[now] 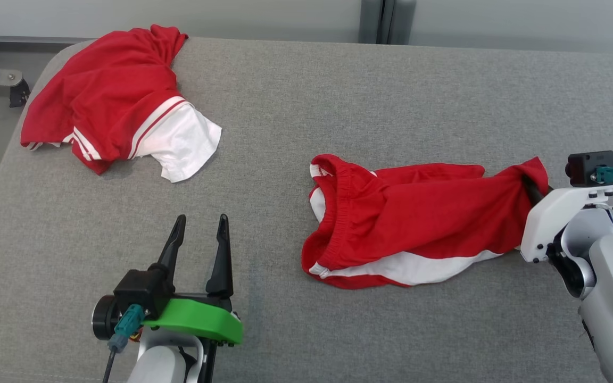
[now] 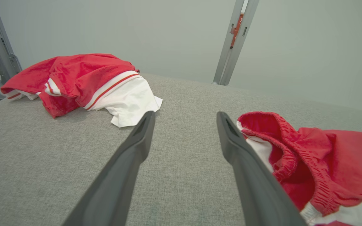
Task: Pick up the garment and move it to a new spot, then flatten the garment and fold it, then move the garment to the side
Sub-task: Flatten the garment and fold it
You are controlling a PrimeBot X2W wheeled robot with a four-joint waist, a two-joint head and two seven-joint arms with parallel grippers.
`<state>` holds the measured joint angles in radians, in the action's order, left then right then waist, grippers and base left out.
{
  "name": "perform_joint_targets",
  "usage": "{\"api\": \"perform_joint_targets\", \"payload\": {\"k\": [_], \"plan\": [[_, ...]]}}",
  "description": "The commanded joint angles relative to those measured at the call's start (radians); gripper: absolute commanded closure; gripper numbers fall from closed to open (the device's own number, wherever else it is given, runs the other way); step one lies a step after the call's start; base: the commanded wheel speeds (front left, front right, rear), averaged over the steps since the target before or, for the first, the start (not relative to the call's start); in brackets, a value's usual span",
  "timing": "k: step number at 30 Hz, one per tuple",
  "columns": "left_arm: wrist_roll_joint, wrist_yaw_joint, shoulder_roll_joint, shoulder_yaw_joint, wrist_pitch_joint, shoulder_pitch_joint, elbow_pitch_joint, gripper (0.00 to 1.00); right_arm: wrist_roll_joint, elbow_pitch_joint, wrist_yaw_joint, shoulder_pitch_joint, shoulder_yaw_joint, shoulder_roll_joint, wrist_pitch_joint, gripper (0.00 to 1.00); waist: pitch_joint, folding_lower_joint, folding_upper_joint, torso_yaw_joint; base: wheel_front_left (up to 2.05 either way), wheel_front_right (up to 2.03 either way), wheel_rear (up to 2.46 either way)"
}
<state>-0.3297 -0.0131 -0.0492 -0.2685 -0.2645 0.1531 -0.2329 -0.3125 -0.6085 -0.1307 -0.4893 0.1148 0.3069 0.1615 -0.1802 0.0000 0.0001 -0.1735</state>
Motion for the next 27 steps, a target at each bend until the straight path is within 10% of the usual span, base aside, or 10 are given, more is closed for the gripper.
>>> {"api": "perform_joint_targets", "payload": {"k": [1,5,6,7,27], "plan": [[-0.001,0.0,-0.002,-0.003,0.0,0.006,0.004,0.0,0.009,-0.017,0.0,0.011,-0.013,-0.001,-0.012,1.0,0.002,0.0,-0.0001,0.003,0.0,0.0,0.0],[-0.001,0.005,-0.002,-0.012,0.0,-0.004,0.007,0.0,0.021,-0.046,0.0,0.027,-0.038,-0.015,-0.056,0.93,0.011,0.0,-0.0001,0.016,0.0,0.0,0.0],[-0.002,0.007,-0.002,-0.014,0.0,-0.006,0.008,0.0,0.02,-0.046,0.0,0.033,-0.04,-0.023,-0.069,0.68,0.015,0.0,-0.0001,0.02,0.0,0.0,0.0],[-0.004,0.01,-0.002,-0.017,0.0,-0.008,0.01,0.0,0.019,-0.041,0.0,0.039,-0.046,-0.029,-0.088,0.0,0.018,0.0,-0.0001,0.024,0.0,0.0,0.0],[-0.007,0.022,-0.003,-0.008,0.0,-0.094,0.022,0.0,0.18,0.306,0.0,0.364,-0.148,-0.197,-0.396,0.0,0.131,0.0,-0.0001,0.097,0.0,0.0,0.0]]}}
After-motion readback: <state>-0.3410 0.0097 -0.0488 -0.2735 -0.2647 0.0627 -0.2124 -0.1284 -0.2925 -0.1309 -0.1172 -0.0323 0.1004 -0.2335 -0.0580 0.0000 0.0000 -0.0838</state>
